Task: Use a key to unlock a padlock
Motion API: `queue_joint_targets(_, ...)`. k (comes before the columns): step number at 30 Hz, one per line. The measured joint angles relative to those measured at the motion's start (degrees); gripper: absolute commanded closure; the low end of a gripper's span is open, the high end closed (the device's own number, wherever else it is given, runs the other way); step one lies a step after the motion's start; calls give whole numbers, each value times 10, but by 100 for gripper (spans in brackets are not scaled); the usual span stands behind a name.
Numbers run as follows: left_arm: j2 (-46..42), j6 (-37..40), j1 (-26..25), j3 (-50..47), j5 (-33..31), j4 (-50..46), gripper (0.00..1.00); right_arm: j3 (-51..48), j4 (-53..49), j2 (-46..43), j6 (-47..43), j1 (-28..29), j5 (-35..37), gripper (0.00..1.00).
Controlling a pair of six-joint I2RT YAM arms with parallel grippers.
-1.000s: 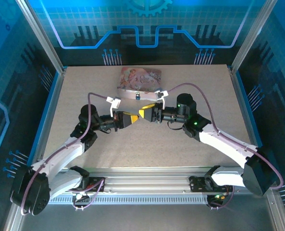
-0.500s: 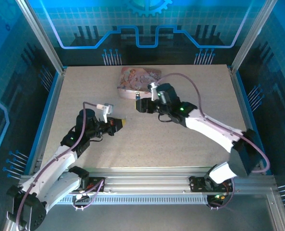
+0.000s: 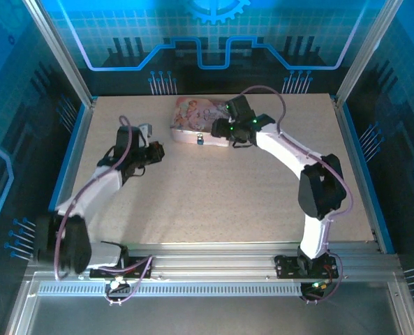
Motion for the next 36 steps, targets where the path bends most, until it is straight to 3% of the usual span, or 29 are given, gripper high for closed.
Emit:
queue_joint_targets(9,268,3,34,244,-25,-25,100,82,-42,110,15,-35,-8,27)
queue_joint_targets(21,464,25,54,488,13,-106,100,256,-60,252,3,-62,-97,26)
queue_joint_targets(29,485,42,58,509,41,-114,100,275,-68,266,-16,-66,-121,34)
queue_joint_targets(36,432,54,55,413,45,-59,100,238,-52,247,-37,-67,-128,38)
